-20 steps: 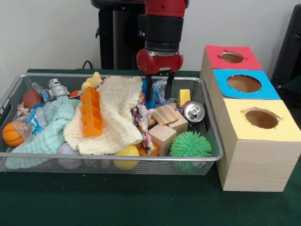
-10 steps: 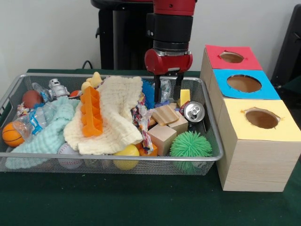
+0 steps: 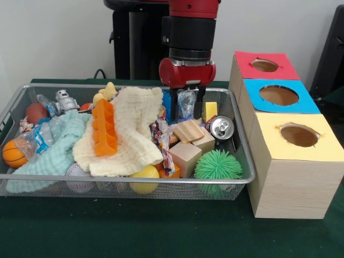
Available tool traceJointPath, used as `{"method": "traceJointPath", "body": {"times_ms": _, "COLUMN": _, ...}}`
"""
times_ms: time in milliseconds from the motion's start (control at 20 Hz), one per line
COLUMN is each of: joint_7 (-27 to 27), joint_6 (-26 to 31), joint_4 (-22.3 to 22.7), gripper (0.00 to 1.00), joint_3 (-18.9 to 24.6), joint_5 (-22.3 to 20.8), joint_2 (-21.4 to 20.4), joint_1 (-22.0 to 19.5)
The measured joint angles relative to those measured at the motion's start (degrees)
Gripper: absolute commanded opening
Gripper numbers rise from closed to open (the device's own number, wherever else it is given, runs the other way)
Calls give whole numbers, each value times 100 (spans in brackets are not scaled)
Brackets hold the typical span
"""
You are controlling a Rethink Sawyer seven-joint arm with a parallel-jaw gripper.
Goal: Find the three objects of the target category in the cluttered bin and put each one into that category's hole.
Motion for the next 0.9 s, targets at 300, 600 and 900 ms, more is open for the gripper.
{"method": "traceJointPath", "body": {"times_ms": 300, "joint_7": 0, "joint_6": 1, "joint_4": -201, "gripper": 100, "joint_3": 41, "joint_5": 0, "joint_2": 0, "joint_1": -84}}
{"method": "traceJointPath", "body": {"times_ms": 600, "joint_7": 0, "joint_6": 1, "joint_4": -318, "gripper": 100, "joint_3": 74, "joint_5": -5, "joint_2": 11, "joint_1": -146}}
{"method": "traceJointPath", "body": {"times_ms": 900, "joint_7": 0, "joint_6": 0, "joint_4": -396, "gripper": 100, "joint_3": -52, "joint_5": -6, "joint_2": 149, "joint_1": -107}}
